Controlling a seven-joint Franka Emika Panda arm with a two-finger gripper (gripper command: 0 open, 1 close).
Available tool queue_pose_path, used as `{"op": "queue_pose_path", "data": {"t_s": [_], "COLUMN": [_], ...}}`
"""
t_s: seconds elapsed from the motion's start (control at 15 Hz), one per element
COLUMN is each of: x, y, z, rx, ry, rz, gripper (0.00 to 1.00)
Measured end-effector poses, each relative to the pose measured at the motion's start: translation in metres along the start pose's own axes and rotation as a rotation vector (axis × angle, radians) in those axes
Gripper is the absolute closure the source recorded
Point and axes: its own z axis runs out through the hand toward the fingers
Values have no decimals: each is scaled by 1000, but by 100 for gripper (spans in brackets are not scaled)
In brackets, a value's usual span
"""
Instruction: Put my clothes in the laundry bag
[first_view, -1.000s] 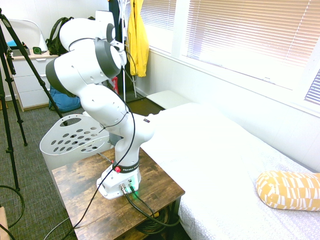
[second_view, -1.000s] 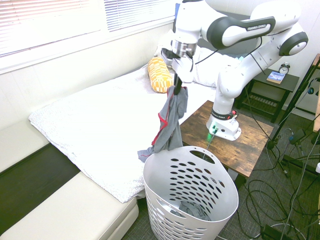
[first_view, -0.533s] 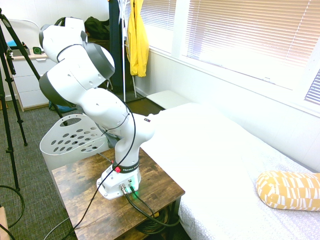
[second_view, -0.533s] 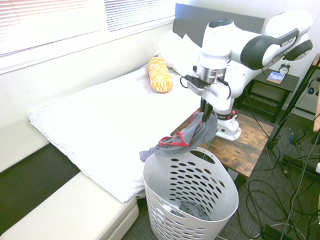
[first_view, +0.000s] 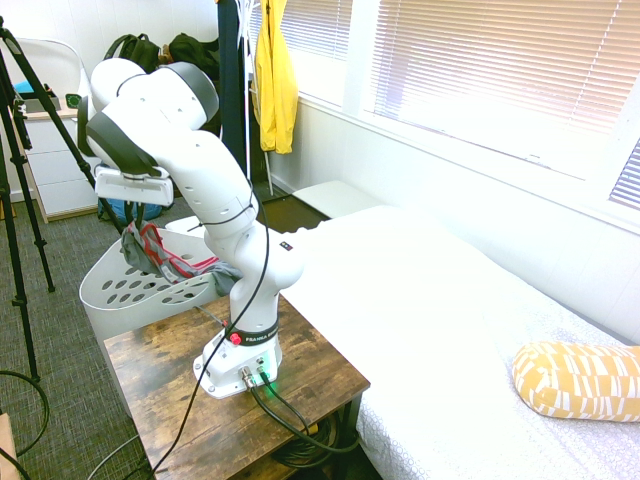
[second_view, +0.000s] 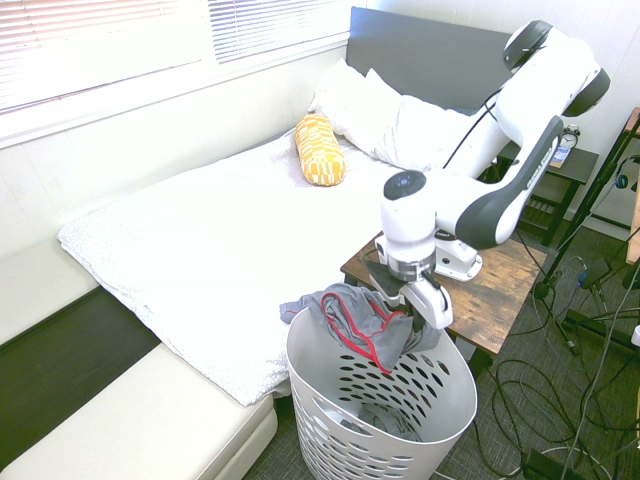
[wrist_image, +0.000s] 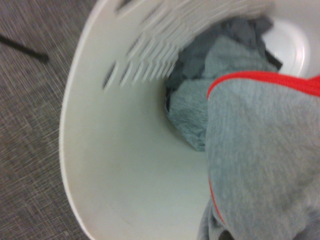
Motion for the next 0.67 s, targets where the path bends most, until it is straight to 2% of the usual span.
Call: {"op": "queue_pose_path", "data": {"t_s": [0.07,0.2,0.67], "x": [-2,-2,13], "y": [5,10,10], "z": [22,43,38], "rx": [-16,-27,19], "ry": [-4,-8,-12], "rz": [9,23,47], "gripper": [0,0,0]}}
